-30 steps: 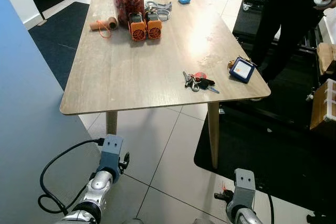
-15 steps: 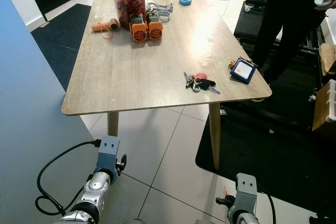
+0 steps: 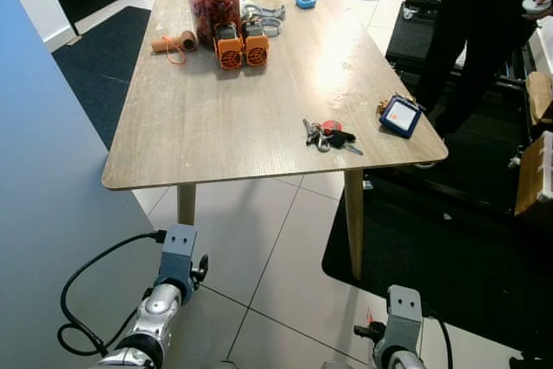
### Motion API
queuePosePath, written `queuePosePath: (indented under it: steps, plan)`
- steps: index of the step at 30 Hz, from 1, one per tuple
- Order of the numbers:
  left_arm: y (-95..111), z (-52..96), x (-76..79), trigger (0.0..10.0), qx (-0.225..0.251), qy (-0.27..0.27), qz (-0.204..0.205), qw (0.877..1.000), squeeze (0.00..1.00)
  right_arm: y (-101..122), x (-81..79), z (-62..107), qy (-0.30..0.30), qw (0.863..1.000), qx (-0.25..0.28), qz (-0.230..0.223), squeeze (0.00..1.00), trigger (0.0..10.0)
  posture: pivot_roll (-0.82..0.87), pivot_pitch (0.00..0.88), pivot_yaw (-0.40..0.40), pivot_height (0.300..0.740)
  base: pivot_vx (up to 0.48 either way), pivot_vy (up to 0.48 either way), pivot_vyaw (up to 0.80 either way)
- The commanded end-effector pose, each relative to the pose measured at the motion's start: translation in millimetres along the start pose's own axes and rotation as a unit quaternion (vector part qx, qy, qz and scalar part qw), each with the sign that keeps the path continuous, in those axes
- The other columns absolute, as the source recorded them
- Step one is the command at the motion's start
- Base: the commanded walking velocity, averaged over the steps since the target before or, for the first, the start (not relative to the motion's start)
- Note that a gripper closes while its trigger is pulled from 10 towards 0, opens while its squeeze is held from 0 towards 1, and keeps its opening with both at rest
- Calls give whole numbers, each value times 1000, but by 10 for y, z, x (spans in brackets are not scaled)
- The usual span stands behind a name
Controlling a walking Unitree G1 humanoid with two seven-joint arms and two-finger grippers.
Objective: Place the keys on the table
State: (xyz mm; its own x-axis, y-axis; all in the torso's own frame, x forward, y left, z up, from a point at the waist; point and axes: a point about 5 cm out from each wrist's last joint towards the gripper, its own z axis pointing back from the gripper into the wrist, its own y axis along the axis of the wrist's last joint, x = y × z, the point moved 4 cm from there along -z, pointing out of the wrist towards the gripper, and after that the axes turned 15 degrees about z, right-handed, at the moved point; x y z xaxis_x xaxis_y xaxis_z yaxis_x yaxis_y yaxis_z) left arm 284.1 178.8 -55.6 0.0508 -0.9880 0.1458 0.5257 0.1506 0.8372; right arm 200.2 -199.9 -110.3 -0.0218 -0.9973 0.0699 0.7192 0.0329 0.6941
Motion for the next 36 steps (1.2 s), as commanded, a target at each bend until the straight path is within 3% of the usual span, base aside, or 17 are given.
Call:
queuePosePath:
  steps: [1,8,17,22,31,36]
  plan:
    - [-90,53,-148,10000,-14,18,-1,1000,0,-102,-38,20,7,1000,-20,-6,0,10000,30,65,37,740,0,0,0]
    - [-162,94,-232,10000,-25,31,4,999,0,-288,-1,85,6,999,-48,-10,0,10000,33,63,34,740,0,0,0]
    - [-162,91,-236,10000,-27,33,3,999,0,-278,56,88,-12,998,-43,-33,0,10000,27,64,38,740,0,0,0]
    - [-140,74,-198,10000,-24,29,1,999,0,-207,47,64,-2,999,-34,9,0,10000,27,66,38,740,0,0,0]
    - [-136,72,-182,10000,-23,26,0,999,0,-188,10,52,6,999,-34,18,0,10000,28,65,35,740,0,0,800]
    - [-138,75,-192,10000,-22,27,1,999,0,-192,40,55,-7,999,-34,-8,0,10000,29,66,35,740,0,0,168]
